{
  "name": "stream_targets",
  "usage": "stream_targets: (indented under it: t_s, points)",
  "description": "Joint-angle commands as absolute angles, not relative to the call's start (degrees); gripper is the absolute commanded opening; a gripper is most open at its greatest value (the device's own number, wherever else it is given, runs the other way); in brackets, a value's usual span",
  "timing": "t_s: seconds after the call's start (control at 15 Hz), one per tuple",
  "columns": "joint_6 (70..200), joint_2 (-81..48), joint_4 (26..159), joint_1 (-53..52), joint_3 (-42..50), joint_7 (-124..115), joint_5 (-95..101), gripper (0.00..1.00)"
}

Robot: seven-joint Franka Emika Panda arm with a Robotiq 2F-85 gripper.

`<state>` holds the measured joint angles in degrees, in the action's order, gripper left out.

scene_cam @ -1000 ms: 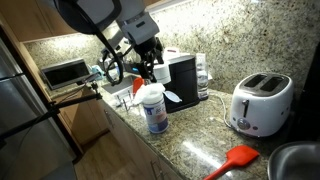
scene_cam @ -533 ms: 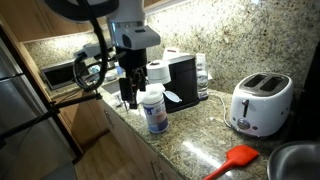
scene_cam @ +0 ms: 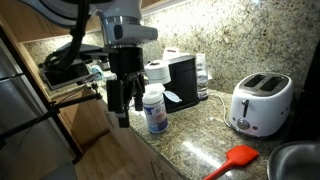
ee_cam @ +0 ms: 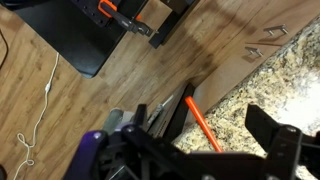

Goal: Pick up the orange spoon and place it on the pan

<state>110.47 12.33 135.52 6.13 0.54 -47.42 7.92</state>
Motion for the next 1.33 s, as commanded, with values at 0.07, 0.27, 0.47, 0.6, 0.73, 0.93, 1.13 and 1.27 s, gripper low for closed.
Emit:
stream_targets:
  t_s: [0.07, 0.27, 0.47, 0.6, 0.73, 0.93, 1.13, 1.27]
  points:
    - [110.4, 12.2, 135.5, 6.2, 0.5, -47.4, 7.9, 1.0]
    - [112.0, 10.4, 134.5, 6.3, -0.3, -51.0, 10.5, 1.0]
    - [119.0, 8.9, 134.7, 6.0, -0.1, -45.7, 17.8, 1.0]
    - [121.9, 6.8, 134.2, 5.9, 0.5, -40.9, 21.2, 1.0]
    - [125.7, 5.1, 134.1, 5.8, 1.1, -35.3, 22.6, 1.0]
    - [132.8, 1.6, 133.3, 6.3, 2.6, -25.0, 22.6, 1.0]
    - [136.8, -4.6, 130.2, 6.8, 4.9, -12.0, 17.1, 1.0]
    - [135.3, -8.5, 127.3, 7.3, 6.0, -6.0, 13.1, 1.0]
